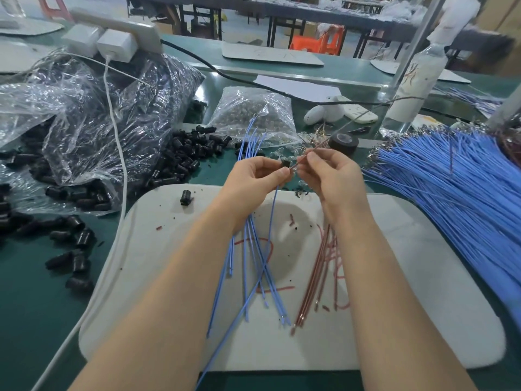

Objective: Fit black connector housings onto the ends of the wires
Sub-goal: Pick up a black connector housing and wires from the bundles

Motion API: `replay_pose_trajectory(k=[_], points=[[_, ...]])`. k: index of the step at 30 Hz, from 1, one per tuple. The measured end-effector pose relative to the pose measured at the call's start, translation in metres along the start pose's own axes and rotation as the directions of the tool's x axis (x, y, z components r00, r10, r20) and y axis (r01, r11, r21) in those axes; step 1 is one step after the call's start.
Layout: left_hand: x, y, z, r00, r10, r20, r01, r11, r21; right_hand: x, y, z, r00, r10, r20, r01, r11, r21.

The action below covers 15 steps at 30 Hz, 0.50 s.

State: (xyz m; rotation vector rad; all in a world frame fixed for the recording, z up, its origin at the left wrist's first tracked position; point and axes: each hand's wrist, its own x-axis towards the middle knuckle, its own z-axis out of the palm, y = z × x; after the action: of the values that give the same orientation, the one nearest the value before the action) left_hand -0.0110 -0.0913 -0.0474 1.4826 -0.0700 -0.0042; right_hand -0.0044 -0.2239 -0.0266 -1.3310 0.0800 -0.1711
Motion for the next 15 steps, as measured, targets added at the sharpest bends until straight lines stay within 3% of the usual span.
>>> replay_pose_trajectory(k=[2,8,12,15], points=[[0.0002,-0.0004,0.0006,0.999,0.022,-0.025,-0.021,0.998,0.054,-0.0008,0.0018,0.0015,0.998,-0.058,0.000,0.058,0.989,-0.133],[-0.0003,0.0008,-0.0022,0.988,0.151,-0.042,-0.133,0.948,0.290,-0.0004,-0.0021,0.0001,0.969,-0.218,-0.113,0.213,0.975,-0.061],[-0.0026,0.0013,0.0028,0.972,0.236,0.001,-0.207,0.850,0.485,-0.0016,-0.0011,0.0024,0.967,-0.237,-0.090,0.229,0.969,-0.088],[-0.0041,0.0020,0.0041,0.962,0.271,0.009,-0.237,0.821,0.520,-0.0018,0.0006,0.0031,0.969,-0.242,-0.051,0.231,0.959,-0.164]])
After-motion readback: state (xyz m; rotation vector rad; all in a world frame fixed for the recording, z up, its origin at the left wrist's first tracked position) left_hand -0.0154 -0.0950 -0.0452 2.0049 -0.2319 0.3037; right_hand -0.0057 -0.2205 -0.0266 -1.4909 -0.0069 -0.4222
